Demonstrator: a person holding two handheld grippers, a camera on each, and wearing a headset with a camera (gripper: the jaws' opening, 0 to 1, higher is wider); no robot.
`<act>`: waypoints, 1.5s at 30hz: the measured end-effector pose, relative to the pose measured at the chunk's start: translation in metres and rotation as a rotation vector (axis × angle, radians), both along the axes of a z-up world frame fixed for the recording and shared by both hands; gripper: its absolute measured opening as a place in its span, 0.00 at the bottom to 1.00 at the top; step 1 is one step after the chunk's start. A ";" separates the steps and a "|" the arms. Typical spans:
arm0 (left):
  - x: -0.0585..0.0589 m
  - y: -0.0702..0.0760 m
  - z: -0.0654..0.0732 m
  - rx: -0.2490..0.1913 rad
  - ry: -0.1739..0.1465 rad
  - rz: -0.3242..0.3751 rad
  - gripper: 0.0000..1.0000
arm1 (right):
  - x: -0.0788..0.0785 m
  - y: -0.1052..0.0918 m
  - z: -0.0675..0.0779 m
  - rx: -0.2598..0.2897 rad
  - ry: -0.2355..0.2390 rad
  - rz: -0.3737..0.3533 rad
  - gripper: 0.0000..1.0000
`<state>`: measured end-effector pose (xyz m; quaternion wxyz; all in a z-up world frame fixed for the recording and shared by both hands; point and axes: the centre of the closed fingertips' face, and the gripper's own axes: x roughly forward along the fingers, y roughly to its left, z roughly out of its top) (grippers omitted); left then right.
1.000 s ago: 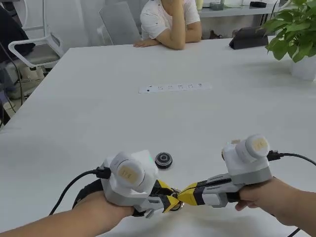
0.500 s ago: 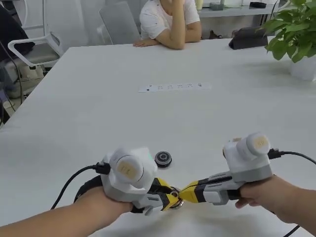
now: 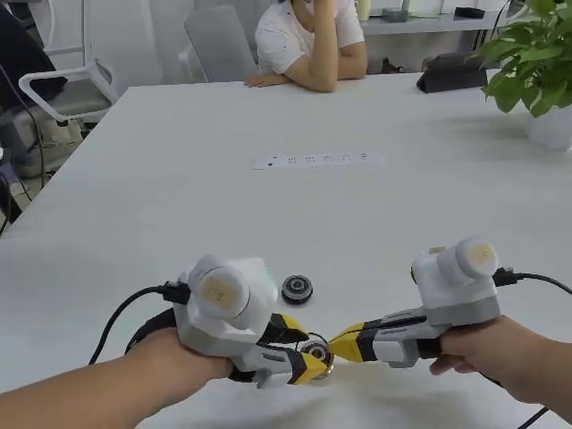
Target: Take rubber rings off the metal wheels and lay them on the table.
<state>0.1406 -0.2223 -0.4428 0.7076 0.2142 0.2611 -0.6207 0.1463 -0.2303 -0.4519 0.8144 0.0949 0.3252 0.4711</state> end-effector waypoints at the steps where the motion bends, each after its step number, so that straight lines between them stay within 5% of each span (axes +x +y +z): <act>1: 0.000 0.001 0.001 -0.001 -0.001 0.000 0.21 | -0.001 0.000 0.001 0.001 0.000 0.001 0.00; 24: 0.008 0.046 0.044 -0.072 -0.046 0.055 0.46 | -0.002 0.016 0.024 0.035 -0.010 0.033 0.00; 36: 0.013 0.080 0.046 -0.073 -0.050 0.122 0.56 | 0.006 0.042 0.029 0.025 -0.022 0.071 0.00; 45: 0.019 0.100 0.048 -0.074 -0.059 0.169 0.60 | 0.012 0.062 0.018 -0.006 -0.017 0.096 0.00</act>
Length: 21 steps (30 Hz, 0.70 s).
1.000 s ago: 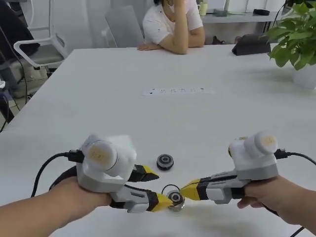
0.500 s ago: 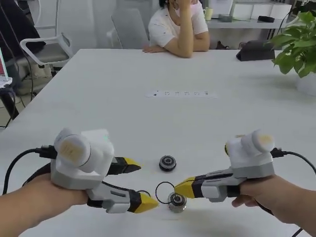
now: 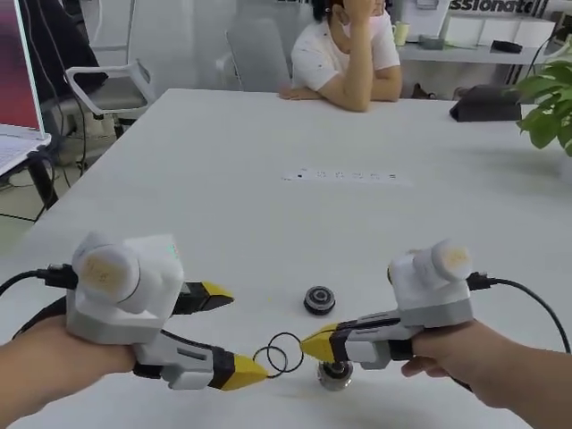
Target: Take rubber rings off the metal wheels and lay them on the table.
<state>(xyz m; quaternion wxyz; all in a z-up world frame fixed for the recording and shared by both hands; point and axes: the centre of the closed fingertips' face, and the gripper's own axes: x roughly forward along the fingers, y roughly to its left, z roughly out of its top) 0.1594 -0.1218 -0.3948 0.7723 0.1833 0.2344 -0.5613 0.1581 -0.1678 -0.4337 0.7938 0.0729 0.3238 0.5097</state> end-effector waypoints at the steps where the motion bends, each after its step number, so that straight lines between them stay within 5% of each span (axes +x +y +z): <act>1: 0.001 0.001 0.000 0.001 0.001 0.003 0.60 | 0.000 0.002 -0.001 -0.002 0.001 0.004 0.00; 21: 0.007 0.015 -0.001 0.012 0.003 0.042 0.60 | 0.005 0.016 -0.026 -0.080 0.002 0.021 0.00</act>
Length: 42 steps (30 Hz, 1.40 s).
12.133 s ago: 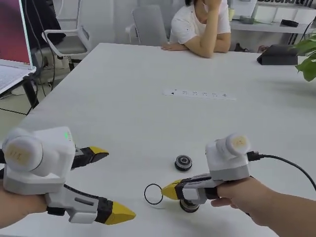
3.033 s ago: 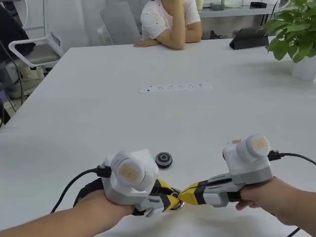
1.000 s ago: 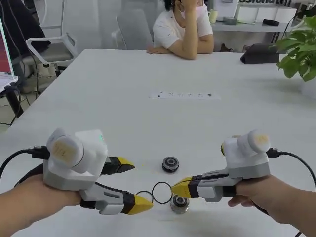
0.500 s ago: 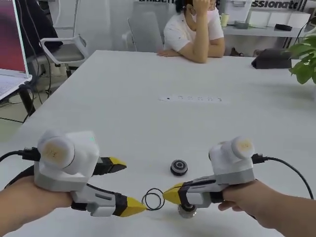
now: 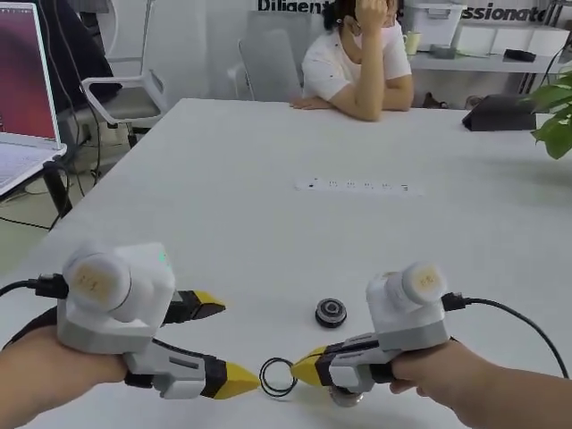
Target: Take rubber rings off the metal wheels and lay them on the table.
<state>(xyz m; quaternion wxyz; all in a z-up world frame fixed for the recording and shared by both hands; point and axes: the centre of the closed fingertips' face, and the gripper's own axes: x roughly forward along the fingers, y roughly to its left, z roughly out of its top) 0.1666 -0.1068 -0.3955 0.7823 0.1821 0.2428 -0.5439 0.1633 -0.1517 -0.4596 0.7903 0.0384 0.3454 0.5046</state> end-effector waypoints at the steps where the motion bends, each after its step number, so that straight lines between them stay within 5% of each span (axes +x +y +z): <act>1: 0.000 0.000 0.000 0.000 0.000 0.000 0.60 | 0.000 0.000 -0.001 -0.006 -0.003 0.003 0.00; 10: 0.001 0.002 0.001 0.012 -0.002 -0.001 0.60 | 0.000 0.000 -0.006 -0.073 -0.060 0.027 0.00; 18: 0.002 0.002 0.002 0.021 -0.003 0.000 0.60 | 0.001 -0.004 -0.007 -0.106 -0.100 0.040 0.12; 29: 0.004 0.002 0.002 0.020 0.000 0.001 0.60 | 0.003 -0.010 0.004 -0.064 -0.121 0.016 0.27; 42: 0.018 -0.004 0.010 0.006 -0.006 -0.004 0.59 | 0.012 -0.027 0.026 0.000 -0.143 -0.037 0.31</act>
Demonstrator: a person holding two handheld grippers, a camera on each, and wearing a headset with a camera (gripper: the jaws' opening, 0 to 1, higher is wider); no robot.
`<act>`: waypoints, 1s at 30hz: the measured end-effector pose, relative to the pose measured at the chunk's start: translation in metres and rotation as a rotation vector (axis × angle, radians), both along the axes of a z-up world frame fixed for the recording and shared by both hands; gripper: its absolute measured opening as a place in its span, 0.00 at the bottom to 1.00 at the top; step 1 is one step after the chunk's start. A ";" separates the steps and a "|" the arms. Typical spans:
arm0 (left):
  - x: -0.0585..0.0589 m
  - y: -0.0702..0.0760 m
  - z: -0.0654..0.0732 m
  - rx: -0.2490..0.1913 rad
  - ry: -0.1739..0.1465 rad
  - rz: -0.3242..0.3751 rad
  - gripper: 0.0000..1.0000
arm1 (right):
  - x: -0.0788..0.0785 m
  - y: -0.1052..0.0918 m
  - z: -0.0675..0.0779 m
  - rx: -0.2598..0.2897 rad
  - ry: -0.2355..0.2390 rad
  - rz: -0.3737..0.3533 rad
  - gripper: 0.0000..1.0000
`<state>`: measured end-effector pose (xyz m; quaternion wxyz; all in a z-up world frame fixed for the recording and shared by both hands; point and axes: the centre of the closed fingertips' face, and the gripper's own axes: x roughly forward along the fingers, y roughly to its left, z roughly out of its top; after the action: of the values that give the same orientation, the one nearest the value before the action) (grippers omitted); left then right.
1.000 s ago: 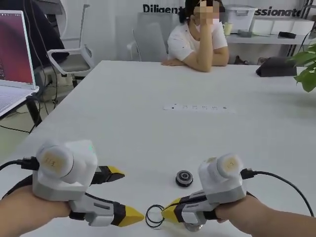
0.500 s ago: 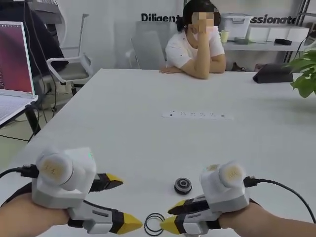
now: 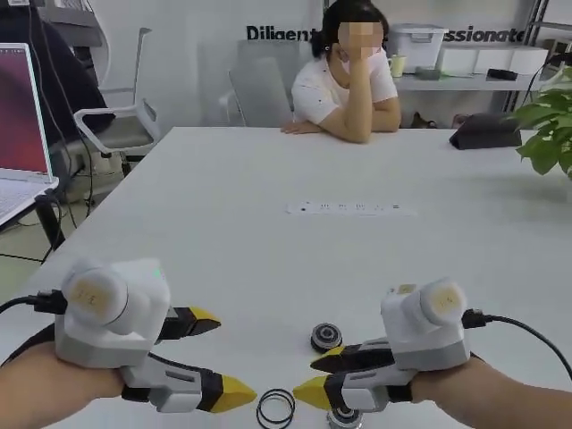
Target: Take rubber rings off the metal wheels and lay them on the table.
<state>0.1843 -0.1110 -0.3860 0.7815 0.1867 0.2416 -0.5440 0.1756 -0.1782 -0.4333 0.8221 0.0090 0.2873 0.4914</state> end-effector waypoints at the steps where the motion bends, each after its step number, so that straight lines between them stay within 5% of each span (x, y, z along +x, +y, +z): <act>1: 0.001 -0.001 0.001 0.000 -0.002 -0.001 0.59 | 0.001 -0.003 0.001 0.003 -0.002 -0.006 0.31; 16: 0.021 -0.017 0.001 -0.006 -0.003 -0.016 0.59 | 0.026 -0.039 0.012 0.027 -0.026 -0.114 0.32; 30: 0.047 -0.028 -0.002 0.007 -0.013 -0.024 0.58 | 0.043 -0.069 0.005 0.000 -0.043 -0.186 0.33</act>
<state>0.2308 -0.1391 -0.3877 0.7760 0.1959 0.2360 -0.5511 0.2181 -0.2472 -0.4284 0.8703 0.0248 0.2675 0.4129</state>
